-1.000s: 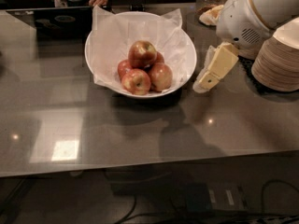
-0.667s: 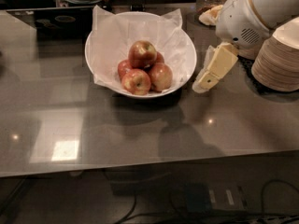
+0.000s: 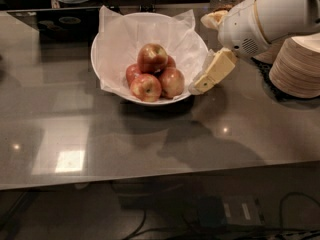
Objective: Pick apple from white bowl
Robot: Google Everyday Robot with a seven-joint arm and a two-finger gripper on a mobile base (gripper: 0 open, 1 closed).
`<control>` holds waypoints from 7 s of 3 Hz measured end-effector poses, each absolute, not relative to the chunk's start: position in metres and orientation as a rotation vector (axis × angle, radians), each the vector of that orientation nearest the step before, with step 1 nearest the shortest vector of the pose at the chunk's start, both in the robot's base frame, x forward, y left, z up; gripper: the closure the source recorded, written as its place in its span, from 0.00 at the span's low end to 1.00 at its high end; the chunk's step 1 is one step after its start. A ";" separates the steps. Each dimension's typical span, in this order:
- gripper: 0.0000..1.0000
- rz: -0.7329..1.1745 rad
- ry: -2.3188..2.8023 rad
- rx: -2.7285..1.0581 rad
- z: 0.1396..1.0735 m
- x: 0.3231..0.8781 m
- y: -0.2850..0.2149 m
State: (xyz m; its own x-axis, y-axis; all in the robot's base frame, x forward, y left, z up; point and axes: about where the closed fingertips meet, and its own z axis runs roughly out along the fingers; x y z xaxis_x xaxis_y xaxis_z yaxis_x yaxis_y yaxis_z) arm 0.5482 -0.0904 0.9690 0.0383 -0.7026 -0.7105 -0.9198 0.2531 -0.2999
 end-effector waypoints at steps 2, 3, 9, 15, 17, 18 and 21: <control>0.00 0.543 1.604 -1.435 0.955 0.571 -0.057; 0.00 0.604 1.573 -1.440 0.948 0.577 -0.043; 0.20 0.748 1.455 -1.450 0.948 0.602 -0.005; 0.59 0.900 1.463 -1.415 0.923 0.617 0.018; 1.00 0.907 1.468 -1.398 0.924 0.618 0.017; 1.00 0.908 1.468 -1.399 0.924 0.618 0.017; 1.00 0.842 1.415 -1.478 0.988 0.613 0.017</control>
Offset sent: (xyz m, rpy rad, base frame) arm 0.0361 0.0495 -0.0246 0.2722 0.0477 0.1199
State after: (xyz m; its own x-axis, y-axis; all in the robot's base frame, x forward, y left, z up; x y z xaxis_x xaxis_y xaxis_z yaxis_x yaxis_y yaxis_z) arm 0.6135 0.0165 0.9884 0.1145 -0.3783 -0.9186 -0.9878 0.0550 -0.1458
